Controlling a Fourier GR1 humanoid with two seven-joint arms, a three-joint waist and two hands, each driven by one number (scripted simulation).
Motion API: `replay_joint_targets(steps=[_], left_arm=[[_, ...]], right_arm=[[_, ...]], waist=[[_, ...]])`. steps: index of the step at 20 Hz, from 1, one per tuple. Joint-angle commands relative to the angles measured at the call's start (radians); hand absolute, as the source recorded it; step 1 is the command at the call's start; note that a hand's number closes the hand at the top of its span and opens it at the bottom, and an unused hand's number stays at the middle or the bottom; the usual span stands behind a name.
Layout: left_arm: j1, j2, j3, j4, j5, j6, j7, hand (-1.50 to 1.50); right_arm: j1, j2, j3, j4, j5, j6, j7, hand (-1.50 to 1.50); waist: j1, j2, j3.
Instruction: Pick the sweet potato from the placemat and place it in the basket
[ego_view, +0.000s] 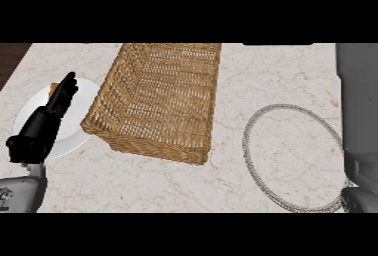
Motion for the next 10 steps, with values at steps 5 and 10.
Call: replay_joint_targets(steps=[5, 10], left_arm=[[-0.038, 0.004, 0.000, -0.029, -0.004, -0.013, 0.052, 0.00], [-0.031, -0.011, -0.004, -0.021, -0.003, -0.018, 0.034, 0.00]], right_arm=[[-0.267, 0.078, 0.045, 0.023, -0.067, 0.131, 0.282, 1.50], [-0.377, 0.178, 0.082, 0.137, -0.029, 0.030, 0.377, 1.50]], waist=[[0.015, 0.006, 0.000], [0.024, 0.009, 0.000]])
